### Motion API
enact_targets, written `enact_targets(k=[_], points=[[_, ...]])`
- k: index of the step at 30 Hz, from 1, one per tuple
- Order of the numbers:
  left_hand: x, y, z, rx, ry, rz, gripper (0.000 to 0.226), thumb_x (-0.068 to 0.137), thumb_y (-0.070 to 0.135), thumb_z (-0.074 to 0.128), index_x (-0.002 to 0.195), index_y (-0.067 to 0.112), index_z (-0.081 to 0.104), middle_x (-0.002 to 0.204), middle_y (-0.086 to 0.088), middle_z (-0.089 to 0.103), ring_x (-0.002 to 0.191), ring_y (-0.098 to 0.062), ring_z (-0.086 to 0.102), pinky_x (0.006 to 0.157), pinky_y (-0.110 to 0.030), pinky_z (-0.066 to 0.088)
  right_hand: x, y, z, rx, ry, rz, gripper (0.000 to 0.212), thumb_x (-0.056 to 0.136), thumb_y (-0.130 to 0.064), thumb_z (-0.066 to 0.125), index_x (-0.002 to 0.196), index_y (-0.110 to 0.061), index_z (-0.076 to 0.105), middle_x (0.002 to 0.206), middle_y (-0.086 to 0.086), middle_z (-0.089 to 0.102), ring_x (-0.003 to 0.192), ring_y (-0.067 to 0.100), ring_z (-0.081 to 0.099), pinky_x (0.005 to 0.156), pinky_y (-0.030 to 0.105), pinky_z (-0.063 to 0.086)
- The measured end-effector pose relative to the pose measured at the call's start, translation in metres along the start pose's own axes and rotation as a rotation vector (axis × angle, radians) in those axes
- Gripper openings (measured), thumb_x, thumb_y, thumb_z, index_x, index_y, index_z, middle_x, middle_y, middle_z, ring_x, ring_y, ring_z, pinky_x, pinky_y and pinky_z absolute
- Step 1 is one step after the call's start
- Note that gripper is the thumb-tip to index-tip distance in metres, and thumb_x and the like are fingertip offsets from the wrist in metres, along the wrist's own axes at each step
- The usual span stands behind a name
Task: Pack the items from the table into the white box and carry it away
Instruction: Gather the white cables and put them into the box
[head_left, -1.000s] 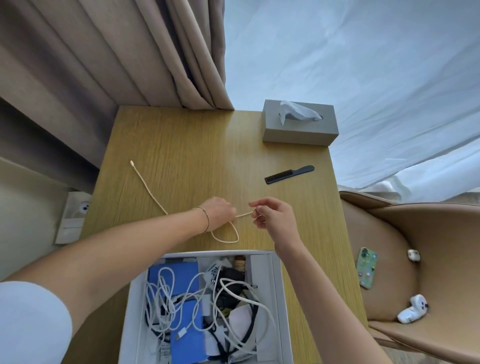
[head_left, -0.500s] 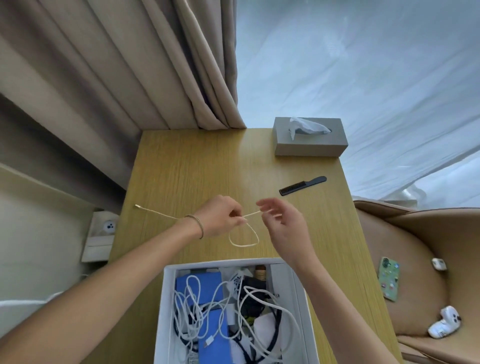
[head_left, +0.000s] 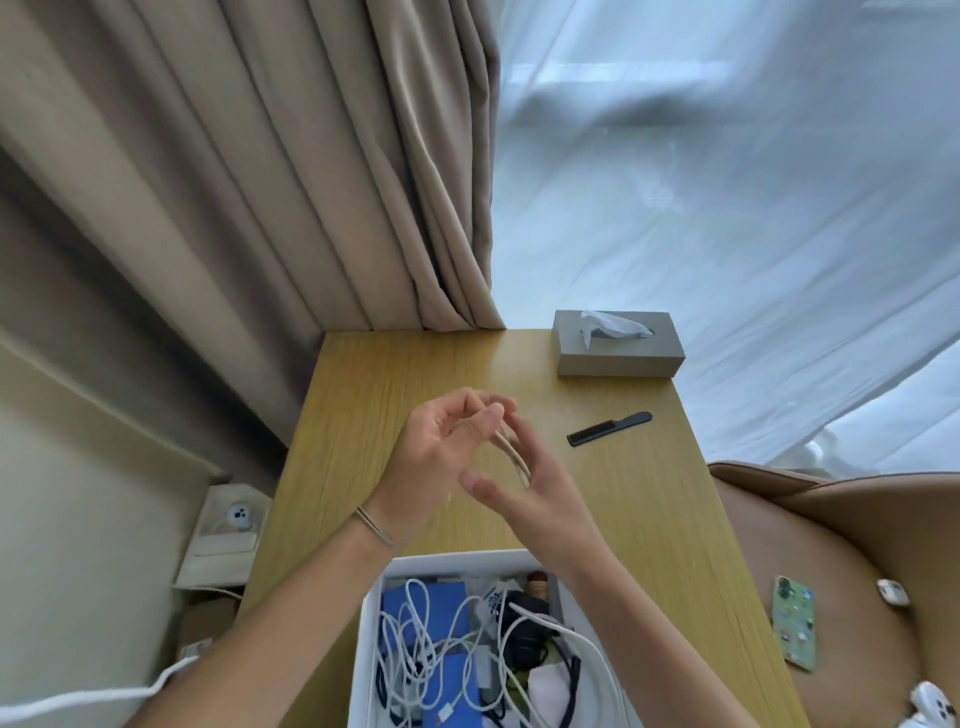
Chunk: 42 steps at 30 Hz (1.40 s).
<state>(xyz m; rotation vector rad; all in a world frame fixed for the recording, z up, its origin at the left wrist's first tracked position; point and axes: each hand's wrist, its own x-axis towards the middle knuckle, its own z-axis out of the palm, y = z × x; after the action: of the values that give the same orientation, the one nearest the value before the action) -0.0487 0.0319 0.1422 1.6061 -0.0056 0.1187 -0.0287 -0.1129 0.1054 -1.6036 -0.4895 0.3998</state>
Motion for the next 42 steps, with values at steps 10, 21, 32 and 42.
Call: enact_targets(k=[10, 21, 32, 42], points=[[-0.022, 0.060, 0.021, -0.565, 0.175, -0.015, 0.043, 0.090, 0.051, 0.054, 0.092, 0.009, 0.048, 0.073, -0.014, 0.044, 0.058, -0.023, 0.053, 0.043, -0.026, 0.045, -0.006, -0.034, 0.007, 0.293, -0.144, -0.002, 0.023, 0.093, -0.026, 0.068, 0.114, -0.017, 0.070, 0.091, 0.013, 0.074, 0.079, 0.022, 0.071, 0.086, 0.038, 0.056], [-0.013, 0.067, -0.031, -0.057, 0.400, 0.206, 0.024, 0.104, 0.036, 0.039, 0.089, 0.034, 0.058, 0.055, 0.006, 0.041, 0.044, -0.008, 0.027, 0.039, -0.018, 0.025, -0.023, -0.040, -0.026, 0.146, -0.194, 0.103, 0.030, 0.102, -0.025, 0.056, 0.075, -0.019, 0.064, 0.054, -0.014, 0.041, 0.049, 0.009, 0.038, 0.062, 0.026, 0.044], [-0.025, 0.027, -0.048, 0.062, 0.393, 0.030, 0.039, 0.107, 0.035, 0.035, 0.094, 0.018, 0.068, 0.073, -0.003, 0.051, 0.042, -0.002, 0.028, 0.036, -0.017, 0.023, -0.038, -0.042, -0.076, 0.221, 0.052, 0.055, 0.030, 0.099, -0.031, 0.055, 0.077, -0.013, 0.065, 0.053, -0.008, 0.032, 0.051, 0.014, 0.031, 0.064, 0.027, 0.049], [-0.056, 0.003, 0.039, -0.114, 0.153, -0.189, 0.070, 0.083, 0.074, 0.045, 0.103, 0.011, 0.068, 0.056, 0.008, 0.038, 0.048, -0.007, 0.028, 0.043, -0.022, 0.024, -0.046, -0.044, -0.014, -0.022, -0.116, -0.111, 0.024, 0.100, -0.014, 0.058, 0.085, 0.001, 0.070, 0.066, -0.012, 0.063, 0.056, 0.005, 0.047, 0.056, 0.019, 0.040]])
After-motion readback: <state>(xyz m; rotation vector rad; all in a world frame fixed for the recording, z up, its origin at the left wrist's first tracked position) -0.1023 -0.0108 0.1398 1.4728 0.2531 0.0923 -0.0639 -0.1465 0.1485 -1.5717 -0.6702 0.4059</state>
